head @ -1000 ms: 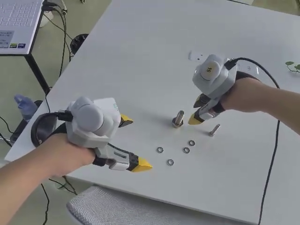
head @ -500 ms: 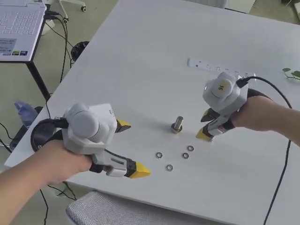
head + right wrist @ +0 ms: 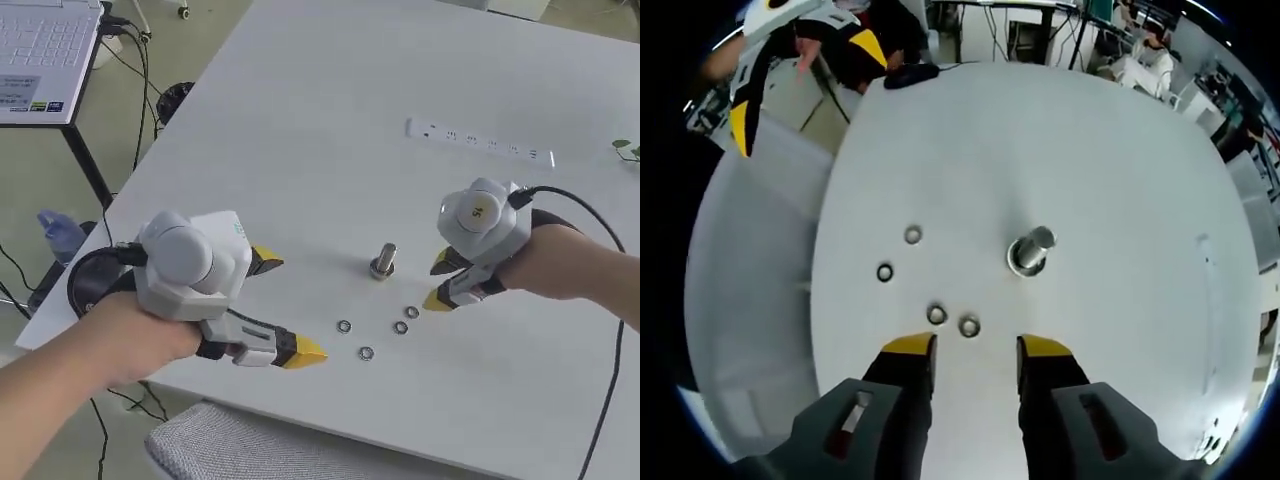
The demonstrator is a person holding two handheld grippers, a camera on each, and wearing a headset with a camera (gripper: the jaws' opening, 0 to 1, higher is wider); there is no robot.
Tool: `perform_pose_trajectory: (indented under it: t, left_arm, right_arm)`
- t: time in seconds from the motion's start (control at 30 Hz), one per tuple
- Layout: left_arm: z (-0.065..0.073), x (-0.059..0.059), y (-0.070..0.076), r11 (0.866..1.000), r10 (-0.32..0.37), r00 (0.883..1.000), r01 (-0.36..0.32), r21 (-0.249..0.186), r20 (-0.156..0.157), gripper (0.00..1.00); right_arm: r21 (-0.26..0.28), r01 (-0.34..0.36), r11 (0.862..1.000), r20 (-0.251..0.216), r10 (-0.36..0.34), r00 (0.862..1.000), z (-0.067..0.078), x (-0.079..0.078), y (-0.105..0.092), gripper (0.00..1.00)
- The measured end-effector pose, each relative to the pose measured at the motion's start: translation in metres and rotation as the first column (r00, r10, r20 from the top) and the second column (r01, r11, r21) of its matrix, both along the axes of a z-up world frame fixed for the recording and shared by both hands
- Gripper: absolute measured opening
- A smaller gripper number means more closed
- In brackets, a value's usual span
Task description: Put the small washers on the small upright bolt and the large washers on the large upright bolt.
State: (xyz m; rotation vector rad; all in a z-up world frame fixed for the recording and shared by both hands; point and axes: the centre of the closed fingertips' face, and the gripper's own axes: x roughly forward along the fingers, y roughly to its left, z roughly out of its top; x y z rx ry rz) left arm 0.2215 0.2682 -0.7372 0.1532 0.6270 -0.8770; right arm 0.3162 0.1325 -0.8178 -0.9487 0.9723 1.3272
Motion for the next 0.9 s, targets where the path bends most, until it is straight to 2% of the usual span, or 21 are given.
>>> perform_pose_trajectory:
  t: [0.17, 0.3, 0.6, 0.9]
  left_arm:
    - [0.000, -0.001, 0.000, 1.000, -0.005, 1.000, 0.005, 0.000, 0.000, 0.75]
    - [0.000, -0.001, 0.000, 1.000, 0.000, 1.000, 0.000, -0.004, -0.002, 0.75]
    - [-0.004, -0.002, 0.003, 1.000, -0.007, 1.000, 0.007, 0.002, -0.007, 0.72]
    - [-0.008, -0.003, 0.001, 1.000, -0.024, 1.000, 0.024, 0.017, -0.014, 0.71]
  right_arm:
    - [0.006, 0.012, 1.000, 0.002, -0.012, 1.000, -0.013, 0.000, -0.002, 0.32]
    - [0.021, -0.004, 1.000, 0.018, 0.004, 1.000, -0.020, 0.000, 0.000, 0.31]
    - [-0.016, -0.032, 0.999, 0.011, 0.032, 0.999, -0.038, -0.004, 0.003, 0.27]
    - [-0.020, -0.036, 0.999, 0.006, 0.036, 0.999, -0.043, -0.002, 0.006, 0.27]
